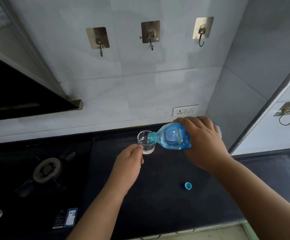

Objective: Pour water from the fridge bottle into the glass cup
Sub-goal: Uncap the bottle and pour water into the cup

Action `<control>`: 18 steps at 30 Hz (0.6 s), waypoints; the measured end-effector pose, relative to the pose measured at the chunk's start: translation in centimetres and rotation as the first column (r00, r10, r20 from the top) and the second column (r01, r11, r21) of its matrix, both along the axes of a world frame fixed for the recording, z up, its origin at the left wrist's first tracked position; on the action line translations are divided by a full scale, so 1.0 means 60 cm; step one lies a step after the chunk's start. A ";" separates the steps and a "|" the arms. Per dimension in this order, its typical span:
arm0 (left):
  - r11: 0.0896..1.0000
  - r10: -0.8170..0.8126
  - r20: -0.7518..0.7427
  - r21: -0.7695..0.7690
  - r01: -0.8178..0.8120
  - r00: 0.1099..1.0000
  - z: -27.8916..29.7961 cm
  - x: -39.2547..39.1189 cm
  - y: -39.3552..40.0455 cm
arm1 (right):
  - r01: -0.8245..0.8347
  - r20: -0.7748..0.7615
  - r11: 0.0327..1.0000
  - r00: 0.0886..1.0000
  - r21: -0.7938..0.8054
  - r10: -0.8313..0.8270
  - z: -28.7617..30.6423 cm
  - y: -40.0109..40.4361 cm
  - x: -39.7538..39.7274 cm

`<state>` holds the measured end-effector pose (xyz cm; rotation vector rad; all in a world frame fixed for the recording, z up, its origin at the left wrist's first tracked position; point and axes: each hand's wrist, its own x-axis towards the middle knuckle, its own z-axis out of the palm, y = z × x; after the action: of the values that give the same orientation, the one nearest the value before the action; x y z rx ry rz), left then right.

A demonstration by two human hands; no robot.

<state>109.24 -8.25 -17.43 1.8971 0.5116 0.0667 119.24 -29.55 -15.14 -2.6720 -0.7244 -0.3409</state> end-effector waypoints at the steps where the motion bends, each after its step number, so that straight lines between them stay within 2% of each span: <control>1: 1.000 0.002 -0.001 -0.016 -0.002 1.000 -0.004 0.001 0.001 | 0.004 -0.034 1.000 0.999 0.014 -0.003 -0.007 0.001 -0.001; 7: 0.999 0.019 -0.041 -0.028 -0.020 0.999 -0.037 0.012 0.000 | 0.033 -0.227 0.994 0.974 0.105 -0.009 -0.065 0.004 -0.005; 10: 1.000 0.020 -0.084 -0.013 -0.021 0.996 -0.067 0.022 0.002 | 0.066 -0.331 0.994 0.943 0.091 -0.033 -0.104 0.006 -0.009; 18: 0.997 -0.049 -0.258 -0.064 0.034 0.965 -0.185 0.051 0.007 | 0.166 -0.610 0.976 0.791 0.141 -0.046 -0.222 0.015 -0.016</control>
<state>112.32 -7.84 -28.52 1.8678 0.6429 -0.2249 118.30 -28.63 -28.45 -2.4197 -0.3160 0.4009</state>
